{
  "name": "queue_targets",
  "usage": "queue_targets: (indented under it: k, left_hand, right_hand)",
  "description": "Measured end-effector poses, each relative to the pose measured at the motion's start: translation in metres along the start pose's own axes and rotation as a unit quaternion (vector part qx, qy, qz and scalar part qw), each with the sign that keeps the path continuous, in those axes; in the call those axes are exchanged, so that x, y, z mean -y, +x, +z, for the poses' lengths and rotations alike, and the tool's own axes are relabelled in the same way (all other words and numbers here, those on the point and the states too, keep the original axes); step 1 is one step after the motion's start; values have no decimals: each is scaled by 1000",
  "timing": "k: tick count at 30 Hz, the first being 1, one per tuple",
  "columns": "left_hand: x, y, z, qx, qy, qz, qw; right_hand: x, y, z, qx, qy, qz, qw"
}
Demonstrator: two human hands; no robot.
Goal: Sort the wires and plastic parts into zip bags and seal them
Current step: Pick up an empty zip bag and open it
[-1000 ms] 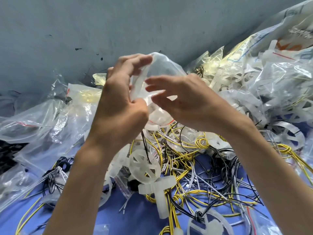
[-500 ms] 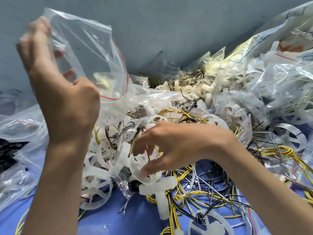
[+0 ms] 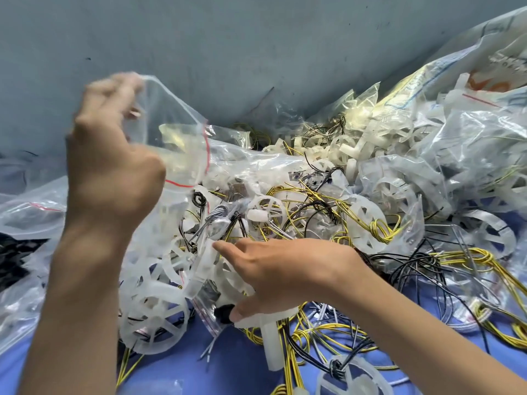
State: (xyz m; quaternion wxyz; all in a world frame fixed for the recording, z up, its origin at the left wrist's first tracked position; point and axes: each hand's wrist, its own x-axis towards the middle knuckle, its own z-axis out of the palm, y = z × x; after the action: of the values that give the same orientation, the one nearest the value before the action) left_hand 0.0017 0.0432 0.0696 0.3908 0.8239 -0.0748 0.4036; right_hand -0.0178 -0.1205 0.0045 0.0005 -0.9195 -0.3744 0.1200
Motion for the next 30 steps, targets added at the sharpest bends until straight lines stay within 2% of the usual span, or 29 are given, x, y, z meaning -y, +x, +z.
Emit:
queue_targets:
  k: [3,8,14,18,25,27,30]
  left_hand:
    - [-1,-9,6,69,30,11,997]
    - [-5,-7,10,107,42,18,993]
    - [-12,-9,9,165,52,46,984]
    - [-19,-14,10,209,55,60,975]
    - [-23,-17,14,222,53,59,972]
    - [-24,-17,15,229,49,59,970]
    - [-25,-19,18,241,36,67,967]
  right_hand:
    - [0,1,2,-16,1,-2,1000]
    - [-16,-11,-16,-56,69,-20,996]
    - [-46,-48,-56,-222,194,-53,954]
    - [-52,-59,-64,-300,181,-46,936]
    - [-57,-62,-66,-322,156,12,934]
    - [-56,-60,-66,-349,180,20,919]
    - [-51,-51,-66,-420,223,38,879]
